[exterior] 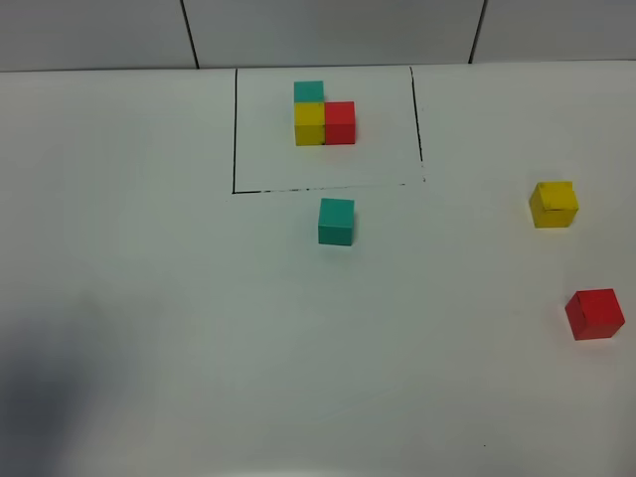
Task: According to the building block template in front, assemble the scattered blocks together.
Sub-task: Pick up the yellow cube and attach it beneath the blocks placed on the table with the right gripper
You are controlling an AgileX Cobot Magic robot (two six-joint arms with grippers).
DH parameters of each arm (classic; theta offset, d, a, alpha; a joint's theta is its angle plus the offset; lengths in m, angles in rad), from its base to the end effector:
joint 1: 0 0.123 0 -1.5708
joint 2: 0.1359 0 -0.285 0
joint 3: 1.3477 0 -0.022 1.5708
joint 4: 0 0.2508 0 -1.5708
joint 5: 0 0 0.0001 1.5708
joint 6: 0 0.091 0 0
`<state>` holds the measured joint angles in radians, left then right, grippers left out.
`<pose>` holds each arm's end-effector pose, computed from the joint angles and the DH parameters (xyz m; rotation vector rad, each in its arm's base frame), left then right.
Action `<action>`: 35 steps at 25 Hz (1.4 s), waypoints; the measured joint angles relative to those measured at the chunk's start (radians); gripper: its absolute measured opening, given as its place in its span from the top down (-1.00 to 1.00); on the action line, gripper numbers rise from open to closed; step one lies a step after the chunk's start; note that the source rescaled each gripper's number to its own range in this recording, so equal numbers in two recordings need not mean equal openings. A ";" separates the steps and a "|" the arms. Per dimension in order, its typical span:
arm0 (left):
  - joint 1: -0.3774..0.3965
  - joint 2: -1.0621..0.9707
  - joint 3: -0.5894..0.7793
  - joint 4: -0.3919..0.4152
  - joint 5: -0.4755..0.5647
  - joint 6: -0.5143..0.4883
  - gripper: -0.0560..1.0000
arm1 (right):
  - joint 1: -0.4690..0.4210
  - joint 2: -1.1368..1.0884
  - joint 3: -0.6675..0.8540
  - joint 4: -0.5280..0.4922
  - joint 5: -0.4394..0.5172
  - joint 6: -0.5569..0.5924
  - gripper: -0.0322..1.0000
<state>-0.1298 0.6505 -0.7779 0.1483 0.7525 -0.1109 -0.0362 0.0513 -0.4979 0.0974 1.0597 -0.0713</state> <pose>0.1172 -0.0060 0.3536 0.0732 2.0990 0.0269 0.0034 0.0076 0.2771 -0.0381 2.0927 0.0528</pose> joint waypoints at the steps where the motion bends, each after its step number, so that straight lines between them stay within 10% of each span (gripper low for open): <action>1: 0.000 -0.031 0.020 0.000 -0.001 0.000 -0.98 | 0.000 0.000 0.000 0.000 0.000 0.000 -0.46; 35: 0.000 -0.654 0.302 -0.201 0.049 0.135 -0.98 | 0.000 0.000 0.000 0.000 0.000 0.005 -0.46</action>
<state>-0.1298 -0.0039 -0.4763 -0.0523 0.8017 0.0242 -0.0362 0.0513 -0.4979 0.0974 1.0597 -0.0668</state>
